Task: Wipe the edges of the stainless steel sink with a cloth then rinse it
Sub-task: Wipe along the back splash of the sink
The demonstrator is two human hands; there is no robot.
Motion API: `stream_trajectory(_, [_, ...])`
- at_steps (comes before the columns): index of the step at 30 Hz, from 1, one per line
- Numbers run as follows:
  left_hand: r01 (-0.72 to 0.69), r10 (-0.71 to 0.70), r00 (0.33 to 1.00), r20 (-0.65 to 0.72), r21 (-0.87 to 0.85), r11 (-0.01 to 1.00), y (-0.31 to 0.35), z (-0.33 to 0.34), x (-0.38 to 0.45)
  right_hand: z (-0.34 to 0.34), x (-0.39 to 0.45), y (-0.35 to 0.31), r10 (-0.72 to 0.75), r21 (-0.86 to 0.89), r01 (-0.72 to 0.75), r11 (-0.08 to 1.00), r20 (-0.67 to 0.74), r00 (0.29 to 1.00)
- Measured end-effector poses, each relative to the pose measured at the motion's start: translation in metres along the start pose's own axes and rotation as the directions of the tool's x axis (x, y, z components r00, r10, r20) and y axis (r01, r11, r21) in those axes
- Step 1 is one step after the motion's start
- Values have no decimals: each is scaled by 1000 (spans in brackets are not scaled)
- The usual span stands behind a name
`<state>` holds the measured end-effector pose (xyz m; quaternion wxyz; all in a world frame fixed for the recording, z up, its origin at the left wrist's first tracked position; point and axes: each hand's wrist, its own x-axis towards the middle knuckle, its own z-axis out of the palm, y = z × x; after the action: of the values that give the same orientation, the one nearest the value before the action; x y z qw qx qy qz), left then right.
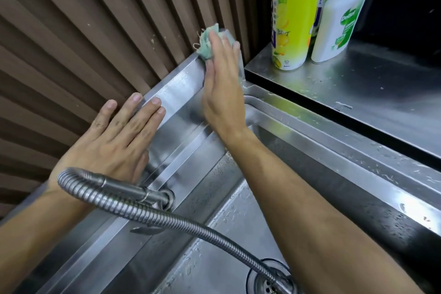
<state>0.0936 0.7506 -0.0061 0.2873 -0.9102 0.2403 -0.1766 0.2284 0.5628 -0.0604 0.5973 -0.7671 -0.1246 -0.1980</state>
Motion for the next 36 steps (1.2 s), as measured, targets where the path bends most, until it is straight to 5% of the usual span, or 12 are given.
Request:
stream_trajectory(2, [14, -14, 1000, 15, -24, 1000, 0, -1, 0, -7, -16, -17, 51, 55, -48, 997, -62, 997])
stream_trajectory(6, [45, -45, 999, -3, -39, 998, 1, -1, 0, -37, -103, -26, -106, -50, 125, 991, 283, 953])
stream_trajectory(10, [18, -19, 999, -39, -13, 1000, 0, 4, -1, -27, -144, 0, -321, -55, 484, 873, 681, 657])
stream_trajectory(12, [14, -14, 999, -44, 2, 1000, 0, 5, -1, -20, -134, 9, -323, -77, 535, 841, 722, 612])
stream_trajectory(15, [3, -4, 1000, -27, -16, 1000, -1, 3, -1, -24, -113, 13, -263, -175, 514, 840, 697, 667])
stream_trajectory(20, [34, -34, 999, -5, -60, 998, 2, 1, -1, -53, -65, 20, -103, -479, 362, 799, 485, 869])
stream_trajectory(29, [28, -28, 1000, 11, -29, 999, 1, 4, 0, -66, 3, 17, 222, -660, -39, 751, 197, 955])
stream_trajectory(33, [32, -33, 999, -2, -41, 999, 0, 6, 0, -71, -7, 19, 140, -429, -143, 892, -38, 989])
stream_trajectory(36, [36, -36, 999, -13, -43, 998, 0, 9, 0, -46, -42, -9, 261, 117, -257, 959, -22, 965])
